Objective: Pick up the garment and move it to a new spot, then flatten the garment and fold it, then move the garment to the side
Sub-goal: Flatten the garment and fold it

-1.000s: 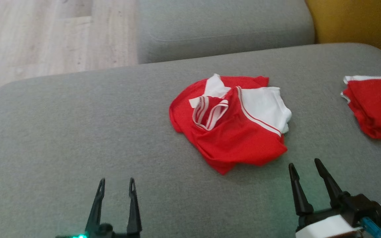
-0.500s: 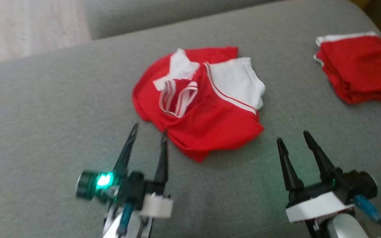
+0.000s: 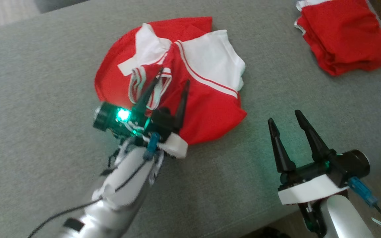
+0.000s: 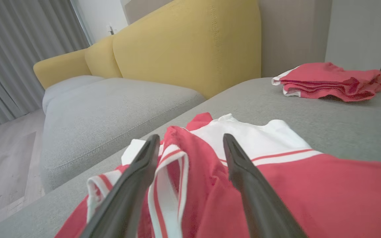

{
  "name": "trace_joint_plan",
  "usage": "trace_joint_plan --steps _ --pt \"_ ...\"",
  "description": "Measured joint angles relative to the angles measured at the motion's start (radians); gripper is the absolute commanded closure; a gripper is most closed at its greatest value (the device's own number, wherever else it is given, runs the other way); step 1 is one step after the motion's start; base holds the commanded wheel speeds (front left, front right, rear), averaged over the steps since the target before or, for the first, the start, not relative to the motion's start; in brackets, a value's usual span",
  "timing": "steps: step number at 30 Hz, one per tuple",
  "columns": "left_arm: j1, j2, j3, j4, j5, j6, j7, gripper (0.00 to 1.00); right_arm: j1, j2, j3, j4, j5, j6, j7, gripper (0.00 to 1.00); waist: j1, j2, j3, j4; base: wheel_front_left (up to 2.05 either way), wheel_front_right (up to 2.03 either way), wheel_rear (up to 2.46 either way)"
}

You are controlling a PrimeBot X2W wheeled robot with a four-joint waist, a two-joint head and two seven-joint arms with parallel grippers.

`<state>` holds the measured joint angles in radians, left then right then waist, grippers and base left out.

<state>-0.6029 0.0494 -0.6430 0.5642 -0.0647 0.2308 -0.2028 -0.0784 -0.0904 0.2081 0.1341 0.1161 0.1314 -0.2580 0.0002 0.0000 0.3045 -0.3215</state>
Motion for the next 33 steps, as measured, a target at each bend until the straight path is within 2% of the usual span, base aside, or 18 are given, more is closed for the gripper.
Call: trace_joint_plan --steps 4,5,6,9,15,18,22,26,27,28,33 --pt "-0.054 -0.001 -0.002 0.091 -0.027 0.035 0.009 0.0 -0.012 0.0 0.011 0.006 0.007 0.0 0.0 0.0 -0.0001 0.0 0.014 -0.025 0.0 0.0 0.0" --pt "-0.059 -0.001 -0.002 0.112 -0.031 0.04 0.009 0.24 -0.013 0.0 0.012 0.007 0.007 0.0 0.0 0.0 -0.0001 0.0 0.015 -0.03 0.0 0.0 0.0" --pt "-0.063 -0.001 -0.002 0.131 -0.037 0.043 0.009 1.0 -0.013 0.0 0.012 0.007 0.007 0.0 0.0 0.0 -0.0001 0.0 0.016 -0.033 0.0 0.0 0.0" --pt "-0.069 -0.001 -0.006 0.18 -0.063 0.038 0.016 1.0 -0.013 0.0 0.014 0.011 0.007 0.0 0.0 0.0 -0.0001 0.0 0.012 -0.042 0.0 0.0 0.0" --pt "-0.102 0.0 -0.084 0.16 -0.099 -0.028 -0.019 1.0 -0.012 0.004 0.02 0.025 0.007 0.0 0.0 0.0 -0.0002 0.0 -0.026 -0.054 0.0 0.0 0.0" --pt "-0.177 -0.001 -0.12 0.103 -0.131 -0.063 -0.029 1.0 -0.008 0.01 0.028 0.03 0.009 0.0 0.0 0.0 -0.0003 0.0 -0.056 -0.062 0.0 0.0 0.0" --pt "-0.356 -0.004 -0.137 0.06 -0.157 -0.107 -0.038 1.0 0.003 0.015 0.043 0.036 0.009 0.0 0.0 0.0 -0.0003 0.0 -0.098 -0.074 0.0 0.0 0.0" --pt "-0.564 -0.012 -0.103 0.053 -0.194 -0.118 -0.041 1.0 0.025 0.016 0.046 0.041 0.009 0.0 0.0 0.0 -0.0003 0.0 -0.135 -0.081 0.0 0.0 0.0" --pt "-0.564 -0.012 -0.103 0.053 -0.194 -0.118 -0.041 1.0 0.025 0.016 0.046 0.041 0.009 0.0 0.0 0.0 -0.0003 0.0 -0.135 -0.081 0.0 0.0 0.0" --pt "-0.667 -0.02 -0.062 0.054 -0.207 -0.116 -0.047 1.0 0.033 0.017 0.045 0.041 0.009 0.0 0.0 0.0 -0.0004 0.0 -0.148 -0.076 0.0 0.0 0.0" --pt "-0.774 -0.018 0.018 0.056 -0.249 -0.116 -0.055 1.0 0.043 0.019 0.033 0.04 0.008 0.0 0.0 0.0 -0.0005 0.0 -0.17 -0.051 0.0 0.0 0.0"
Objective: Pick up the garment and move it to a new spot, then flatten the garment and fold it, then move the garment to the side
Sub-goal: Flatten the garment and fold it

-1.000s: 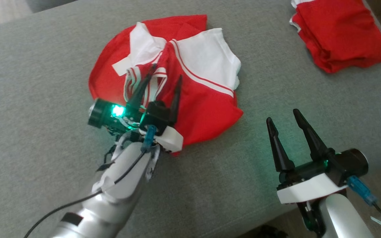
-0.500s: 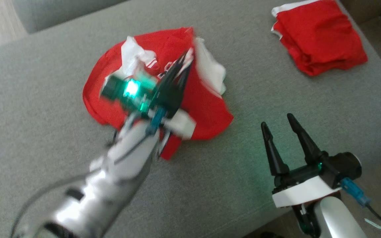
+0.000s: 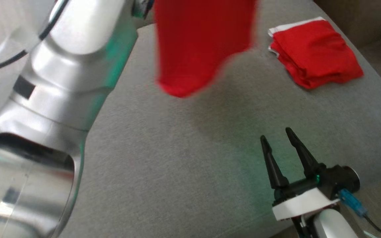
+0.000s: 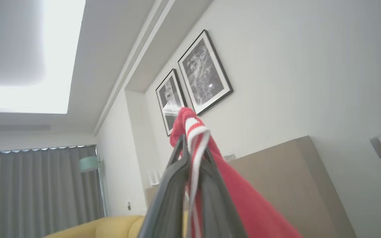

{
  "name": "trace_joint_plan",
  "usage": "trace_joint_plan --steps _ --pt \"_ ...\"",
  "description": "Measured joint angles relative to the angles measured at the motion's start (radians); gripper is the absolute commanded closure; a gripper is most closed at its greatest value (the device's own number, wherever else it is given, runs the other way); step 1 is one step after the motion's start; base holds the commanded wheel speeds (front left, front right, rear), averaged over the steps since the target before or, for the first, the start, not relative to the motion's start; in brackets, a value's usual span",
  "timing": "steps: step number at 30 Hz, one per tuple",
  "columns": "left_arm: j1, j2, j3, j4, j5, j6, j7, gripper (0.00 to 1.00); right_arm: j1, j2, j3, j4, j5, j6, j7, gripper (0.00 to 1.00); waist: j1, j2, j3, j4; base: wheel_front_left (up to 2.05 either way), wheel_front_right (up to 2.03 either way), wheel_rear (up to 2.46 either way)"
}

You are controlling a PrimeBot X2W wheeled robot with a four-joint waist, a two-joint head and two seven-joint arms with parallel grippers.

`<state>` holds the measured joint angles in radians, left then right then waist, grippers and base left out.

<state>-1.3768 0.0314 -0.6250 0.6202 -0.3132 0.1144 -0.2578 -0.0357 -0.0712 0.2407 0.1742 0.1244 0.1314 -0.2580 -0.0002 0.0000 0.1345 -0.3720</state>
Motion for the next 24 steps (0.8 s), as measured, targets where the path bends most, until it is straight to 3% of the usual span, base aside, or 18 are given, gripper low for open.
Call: trace_joint_plan --steps 4,11,16,19,20,21,24 --pt "0.108 0.026 0.021 0.001 -0.046 0.001 0.0 1.0 0.026 0.0 -0.017 -0.002 -0.002 0.0 0.0 0.0 0.0001 0.0 -0.014 0.044 0.0 0.0 0.0" --pt "0.682 0.109 0.042 -0.018 -0.15 0.068 0.002 1.0 0.03 -0.007 -0.054 -0.02 -0.002 0.0 0.0 0.0 0.0003 0.0 -0.001 0.147 0.0 0.0 0.0" --pt "1.019 0.132 0.126 -0.188 -0.135 0.139 0.003 1.0 0.03 -0.021 -0.074 -0.026 -0.003 0.0 0.0 0.0 0.0003 0.0 0.033 0.215 0.0 0.0 0.0" --pt "1.141 0.112 0.183 -0.286 -0.123 0.145 0.003 1.0 0.03 -0.029 -0.079 -0.027 -0.003 0.0 0.0 0.0 0.0003 0.0 0.051 0.252 0.0 0.0 0.0" --pt "1.173 0.103 0.198 -0.307 -0.122 0.138 0.003 0.68 0.03 -0.031 -0.081 -0.028 -0.003 0.0 0.0 0.0 0.0003 0.0 0.057 0.263 0.0 0.0 0.0" --pt "1.2 0.096 0.209 -0.322 -0.116 0.128 0.003 0.0 0.029 -0.033 -0.08 -0.028 -0.003 0.0 0.0 0.0 0.0003 0.0 0.062 0.273 0.0 0.0 0.0" --pt "1.246 0.087 0.235 -0.349 -0.071 0.122 0.003 0.0 0.029 -0.038 -0.078 -0.03 -0.003 0.0 0.0 0.0 0.0002 0.0 0.076 0.297 0.0 0.0 0.0"
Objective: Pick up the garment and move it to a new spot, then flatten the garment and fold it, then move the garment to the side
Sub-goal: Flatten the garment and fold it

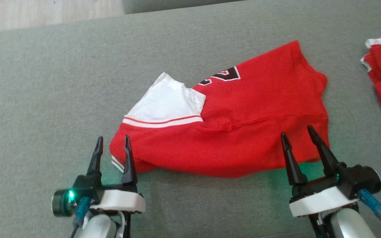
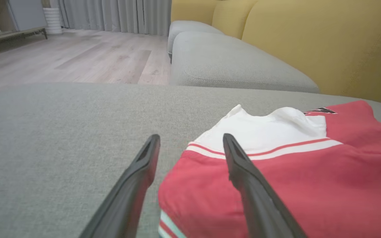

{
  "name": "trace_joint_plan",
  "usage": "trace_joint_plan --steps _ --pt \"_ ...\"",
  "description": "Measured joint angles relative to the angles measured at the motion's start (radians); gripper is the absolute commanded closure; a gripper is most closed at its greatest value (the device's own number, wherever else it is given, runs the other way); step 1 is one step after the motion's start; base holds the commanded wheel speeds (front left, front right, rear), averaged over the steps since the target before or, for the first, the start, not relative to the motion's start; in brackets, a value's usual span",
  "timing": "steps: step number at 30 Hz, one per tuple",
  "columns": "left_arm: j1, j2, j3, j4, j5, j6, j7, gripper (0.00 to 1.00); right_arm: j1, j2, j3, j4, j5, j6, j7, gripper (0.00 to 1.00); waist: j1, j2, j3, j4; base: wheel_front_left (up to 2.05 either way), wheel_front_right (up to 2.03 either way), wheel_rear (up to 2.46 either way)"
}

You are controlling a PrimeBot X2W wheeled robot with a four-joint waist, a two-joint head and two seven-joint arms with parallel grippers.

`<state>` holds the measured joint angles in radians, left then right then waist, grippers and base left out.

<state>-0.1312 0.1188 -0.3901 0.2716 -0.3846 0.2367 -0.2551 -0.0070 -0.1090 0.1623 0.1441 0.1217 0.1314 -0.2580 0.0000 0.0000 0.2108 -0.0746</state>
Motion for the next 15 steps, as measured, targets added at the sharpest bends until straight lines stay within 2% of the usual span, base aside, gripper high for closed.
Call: trace_joint_plan --steps 2,5,7,8,9,15 --pt "-0.005 0.009 0.004 -0.006 0.037 0.0 0.0 0.0 -0.002 -0.001 0.0 0.0 0.0 0.0 0.0 0.0 0.0 0.0 0.009 0.009 0.0 0.0 0.0" --pt "-0.048 0.065 -0.001 -0.009 0.105 -0.002 0.006 0.0 -0.005 -0.006 0.007 -0.001 0.0 0.0 0.0 0.0 0.0 0.0 0.021 0.011 0.0 0.0 0.0" --pt "-0.114 0.12 -0.013 -0.024 0.142 -0.035 0.048 0.0 -0.007 -0.007 0.014 -0.002 0.0 0.0 0.0 0.0 0.0 0.0 0.031 0.008 0.0 0.0 0.0" --pt "-0.16 0.145 -0.025 -0.036 0.157 -0.061 0.072 0.0 -0.01 -0.008 0.017 -0.002 0.0 0.0 0.0 0.0 0.0 0.0 0.037 0.006 0.0 0.0 0.0" --pt "-0.275 0.19 -0.059 -0.049 0.191 -0.124 0.145 0.0 -0.024 -0.011 0.027 -0.002 0.0 0.0 0.0 0.0 0.0001 0.0 0.051 0.0 0.0 0.0 0.0" --pt "-0.573 0.231 -0.125 0.006 0.188 -0.314 0.382 0.0 -0.078 -0.017 0.051 -0.002 0.0 0.0 0.0 0.0 0.0002 0.0 0.106 -0.036 0.0 0.0 0.0"
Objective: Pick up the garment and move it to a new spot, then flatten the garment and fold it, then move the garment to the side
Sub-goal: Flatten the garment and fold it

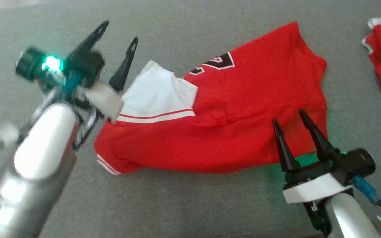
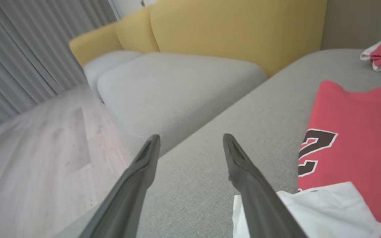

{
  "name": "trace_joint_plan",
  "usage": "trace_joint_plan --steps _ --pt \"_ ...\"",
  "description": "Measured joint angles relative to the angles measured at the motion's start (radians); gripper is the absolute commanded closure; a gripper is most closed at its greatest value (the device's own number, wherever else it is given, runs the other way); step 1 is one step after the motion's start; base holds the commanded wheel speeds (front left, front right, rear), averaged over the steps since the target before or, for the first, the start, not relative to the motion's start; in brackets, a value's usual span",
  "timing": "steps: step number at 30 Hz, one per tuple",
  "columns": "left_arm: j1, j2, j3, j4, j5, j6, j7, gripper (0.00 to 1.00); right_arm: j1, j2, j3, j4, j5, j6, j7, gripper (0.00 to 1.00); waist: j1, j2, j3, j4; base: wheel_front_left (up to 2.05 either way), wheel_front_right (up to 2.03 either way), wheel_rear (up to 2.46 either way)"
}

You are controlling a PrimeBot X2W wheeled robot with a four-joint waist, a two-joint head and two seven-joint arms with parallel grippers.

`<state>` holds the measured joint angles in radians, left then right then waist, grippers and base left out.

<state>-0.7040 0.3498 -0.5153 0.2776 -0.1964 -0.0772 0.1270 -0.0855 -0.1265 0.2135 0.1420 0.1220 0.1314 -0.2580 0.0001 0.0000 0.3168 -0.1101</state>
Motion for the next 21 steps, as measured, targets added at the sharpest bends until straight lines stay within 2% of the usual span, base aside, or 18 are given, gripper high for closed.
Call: trace_joint_plan --steps 3,8,11,15,16,18,21 --pt "-0.076 0.002 -0.047 0.068 -0.039 -0.039 0.116 0.0 -0.026 0.0 0.013 0.0 0.002 0.0 0.0 0.0 0.0001 0.0 0.029 -0.028 0.0 0.0 0.0" --pt "-0.128 0.036 -0.151 0.156 -0.121 -0.048 0.278 0.0 -0.05 0.005 0.031 0.002 0.011 0.0 0.0 0.0 0.0001 0.0 0.063 -0.083 0.0 0.0 0.0" --pt "-0.13 0.076 -0.212 0.173 -0.19 -0.055 0.331 0.0 -0.051 0.016 0.035 0.004 0.015 0.0 0.0 0.0 0.0 0.0 0.076 -0.116 0.0 0.0 0.0" --pt "-0.138 0.124 -0.248 0.179 -0.246 -0.055 0.357 0.0 -0.051 0.019 0.035 0.006 0.018 0.0 0.0 0.0 -0.0002 0.0 0.087 -0.15 0.0 0.0 0.0" --pt "-0.145 0.133 -0.259 0.179 -0.261 -0.055 0.363 0.17 -0.051 0.02 0.034 0.007 0.018 0.0 0.0 0.0 -0.0002 0.0 0.089 -0.156 0.0 0.0 0.0" --pt "-0.152 0.14 -0.268 0.177 -0.27 -0.055 0.365 1.0 -0.051 0.02 0.032 0.007 0.018 0.0 0.0 0.0 -0.0002 0.0 0.09 -0.161 0.0 0.0 0.0" --pt "-0.159 0.151 -0.289 0.177 -0.279 -0.055 0.352 1.0 -0.05 0.021 0.025 0.007 0.018 0.0 0.0 0.0 -0.0001 0.0 0.089 -0.165 0.0 0.0 0.0"
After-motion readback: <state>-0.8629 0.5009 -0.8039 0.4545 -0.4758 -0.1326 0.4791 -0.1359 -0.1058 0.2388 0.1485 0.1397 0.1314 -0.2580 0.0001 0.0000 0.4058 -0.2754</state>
